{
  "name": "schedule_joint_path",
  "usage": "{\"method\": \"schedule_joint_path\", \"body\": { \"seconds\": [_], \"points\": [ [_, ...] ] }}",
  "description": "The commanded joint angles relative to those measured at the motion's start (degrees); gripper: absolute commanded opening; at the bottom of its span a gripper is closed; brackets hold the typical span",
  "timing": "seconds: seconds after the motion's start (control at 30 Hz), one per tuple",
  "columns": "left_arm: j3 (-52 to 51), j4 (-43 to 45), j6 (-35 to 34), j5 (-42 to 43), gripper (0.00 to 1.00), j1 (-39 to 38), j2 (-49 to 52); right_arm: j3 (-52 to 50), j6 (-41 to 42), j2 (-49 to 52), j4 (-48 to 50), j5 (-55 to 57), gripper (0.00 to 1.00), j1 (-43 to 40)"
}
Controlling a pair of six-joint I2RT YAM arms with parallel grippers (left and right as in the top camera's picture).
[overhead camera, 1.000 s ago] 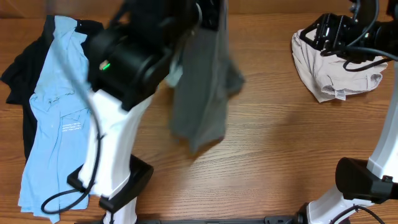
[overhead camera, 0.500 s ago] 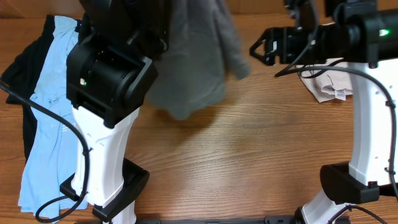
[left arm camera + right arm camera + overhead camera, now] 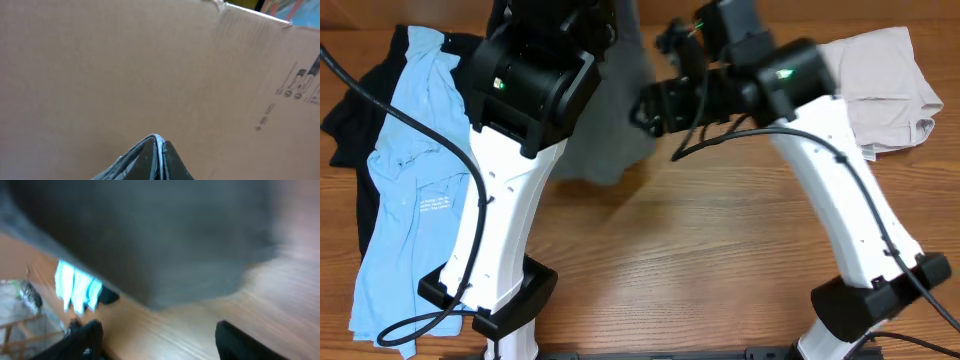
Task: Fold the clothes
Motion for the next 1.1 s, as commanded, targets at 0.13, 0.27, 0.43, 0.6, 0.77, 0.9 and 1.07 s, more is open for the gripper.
{"method": "schedule_joint_path", "body": {
  "seconds": [0.13, 0.27, 0.43, 0.6, 0.77, 0.9, 1.07],
  "points": [
    [1.01, -1.9, 0.07, -1.27, 0.04, 0.28, -1.4, -21.86, 10.43, -0.2, 25.33, 10.43, 0.82, 3.45],
    [1.01, -4.42, 0.07, -1.27, 0.04, 0.2, -2.64, -29.59, 16.02, -0.2, 35.87, 20.02, 0.82, 3.65],
    [1.01, -5.29, 0.07, -1.22, 0.04, 0.2, -4.11, -30.27, 16.59, 0.0, 40.26, 20.02, 0.82, 3.58],
    [1.01, -6.14, 0.15, -1.36, 0.04, 0.24, -4.42, -30.25, 16.59, 0.0, 40.17, 11.74, 0.52, 4.07],
    [1.01, -8.15, 1.4, -2.38, 0.04, 1.2, -4.44, -30.23, 16.39, -1.62, 37.09, 8.07, 0.22, 3.21],
    [1.01, -9.64, 1.42, -3.26, 0.04, 1.6, -4.44, -30.23, 16.11, -4.11, 35.63, 8.24, 0.04, 2.23],
    [1.01, -11.23, 1.4, -3.21, 0.04, 1.6, -4.68, -30.23, 13.44, -6.51, 34.99, 8.66, 0.04, 0.28]
  ]
}}
